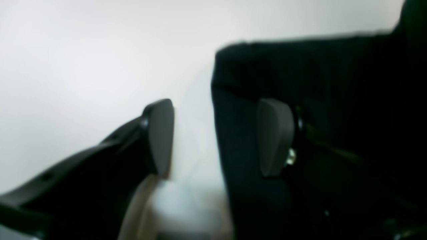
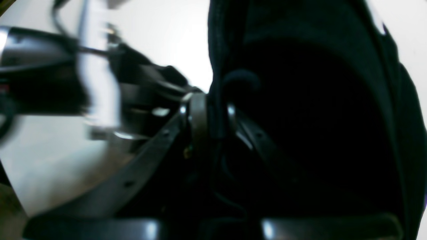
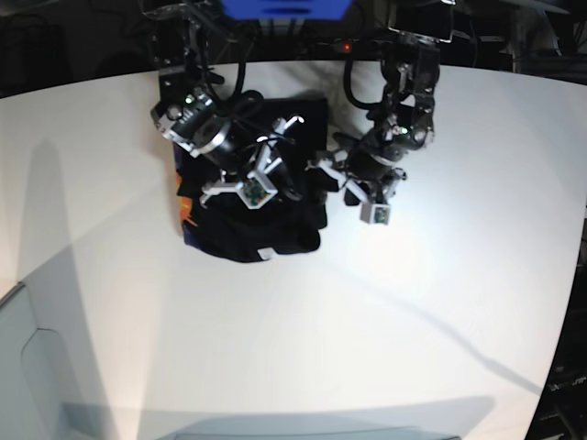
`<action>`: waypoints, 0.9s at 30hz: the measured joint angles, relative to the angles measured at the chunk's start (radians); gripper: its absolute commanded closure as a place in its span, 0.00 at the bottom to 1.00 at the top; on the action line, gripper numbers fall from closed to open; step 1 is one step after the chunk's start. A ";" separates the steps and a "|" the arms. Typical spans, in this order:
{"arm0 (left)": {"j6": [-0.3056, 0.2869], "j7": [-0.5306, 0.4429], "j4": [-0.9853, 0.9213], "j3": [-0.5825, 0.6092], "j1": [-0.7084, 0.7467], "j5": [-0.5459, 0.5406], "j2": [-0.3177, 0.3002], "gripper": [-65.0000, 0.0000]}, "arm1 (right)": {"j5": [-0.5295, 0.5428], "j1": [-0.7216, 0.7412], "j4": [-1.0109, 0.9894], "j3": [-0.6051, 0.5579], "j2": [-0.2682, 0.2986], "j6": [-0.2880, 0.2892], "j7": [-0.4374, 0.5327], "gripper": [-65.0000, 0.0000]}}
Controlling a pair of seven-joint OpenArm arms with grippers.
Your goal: Fold the T-shirt properly
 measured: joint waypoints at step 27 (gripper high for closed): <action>-0.002 0.005 0.242 -0.472 0.162 0.000 -0.005 0.41 | 0.004 -0.076 0.201 0.079 0.019 0.001 -0.060 0.50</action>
